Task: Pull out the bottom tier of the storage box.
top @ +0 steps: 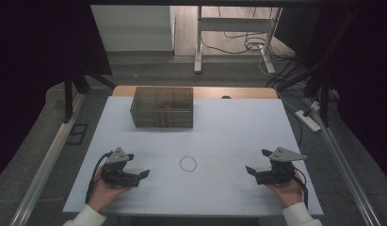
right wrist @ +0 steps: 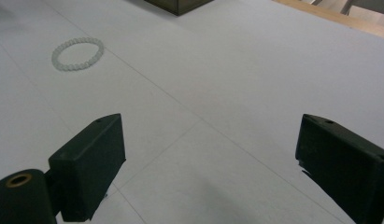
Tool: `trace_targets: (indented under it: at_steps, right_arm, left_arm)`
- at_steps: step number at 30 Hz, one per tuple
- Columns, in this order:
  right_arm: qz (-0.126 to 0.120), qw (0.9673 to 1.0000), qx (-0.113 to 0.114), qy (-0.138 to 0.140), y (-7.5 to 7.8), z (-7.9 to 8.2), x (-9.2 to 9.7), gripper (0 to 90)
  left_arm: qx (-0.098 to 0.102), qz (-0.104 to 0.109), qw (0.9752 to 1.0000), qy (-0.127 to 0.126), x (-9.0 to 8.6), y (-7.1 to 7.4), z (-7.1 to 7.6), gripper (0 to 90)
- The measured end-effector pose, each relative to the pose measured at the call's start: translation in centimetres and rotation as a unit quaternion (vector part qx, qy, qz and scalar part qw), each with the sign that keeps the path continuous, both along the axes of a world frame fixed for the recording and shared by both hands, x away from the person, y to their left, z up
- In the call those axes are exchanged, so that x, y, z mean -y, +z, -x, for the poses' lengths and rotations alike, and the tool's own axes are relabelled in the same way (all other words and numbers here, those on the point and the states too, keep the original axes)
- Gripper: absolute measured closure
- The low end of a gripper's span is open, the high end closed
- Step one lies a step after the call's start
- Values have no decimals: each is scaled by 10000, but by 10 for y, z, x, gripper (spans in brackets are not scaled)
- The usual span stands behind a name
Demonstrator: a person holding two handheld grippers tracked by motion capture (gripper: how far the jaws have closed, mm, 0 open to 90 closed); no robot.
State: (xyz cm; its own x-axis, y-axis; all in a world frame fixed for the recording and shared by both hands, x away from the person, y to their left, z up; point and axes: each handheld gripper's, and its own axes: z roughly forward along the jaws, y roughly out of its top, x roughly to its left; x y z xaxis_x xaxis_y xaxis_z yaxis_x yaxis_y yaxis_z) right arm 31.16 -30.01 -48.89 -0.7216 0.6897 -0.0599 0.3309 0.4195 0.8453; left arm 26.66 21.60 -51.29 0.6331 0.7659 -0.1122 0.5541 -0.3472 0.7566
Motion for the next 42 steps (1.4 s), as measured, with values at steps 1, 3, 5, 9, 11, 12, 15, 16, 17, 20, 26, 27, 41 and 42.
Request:
trace_targets:
  at_steps: [1, 3, 5, 9, 11, 12, 15, 16, 17, 20, 26, 27, 41, 42]
  right_arm:
    - [16, 10000, 8, -4, 0, 0, 0, 83]
    - [13, 10000, 7, -5, 0, 0, 0, 83]
    - [9, 10000, -18, -13, -1, 0, 0, 83]
    - [20, 10000, -11, -18, -1, 0, -1, 83]
    - [44, 10000, -27, -10, -1, 0, -2, 83]
    - [44, 10000, -27, -10, -1, 0, -2, 83]
    - [87, 9999, -65, 2, -3, -1, -3, 83]
    - [83, 9999, -65, 3, -3, -1, -4, 83]
    - [86, 9999, -67, 7, -4, -1, -4, 83]
    - [111, 9999, -97, 18, -4, -1, -5, 83]
    - [118, 9999, -94, 4, -5, -1, -5, 83]
    - [126, 9999, -100, 2, -5, -1, -6, 83]
    - [229, 9996, -141, 31, -9, -2, -9, 83]
    - [229, 9997, -120, 27, -9, -1, -9, 83]
  left_arm:
    - [-4, -5, 10000, 9, 0, 0, 0, 84]
    - [1, -14, 10000, 26, 0, 1, 1, 85]
    - [-1, -11, 10000, 22, 0, 1, 1, 86]
    - [9, -35, 10000, 25, -1, 1, 2, 88]
    - [27, -34, 10000, 46, -3, 2, 2, 90]
    - [27, -34, 10000, 46, -3, 2, 2, 90]
    - [53, -45, 10000, 65, -5, 3, 2, 92]
    - [58, -47, 9999, 73, -5, 3, 2, 92]
    - [59, -45, 9999, 74, -6, 3, 2, 93]
    - [58, -60, 9999, 78, -6, 3, 1, 94]
    - [117, -109, 9998, 70, -6, 4, 0, 97]
    - [150, -123, 9998, 59, -6, 5, 0, 98]
    - [375, -532, 9978, -78, 1, 4, -5, 103]
    - [413, -558, 9975, -87, 1, 5, -5, 103]
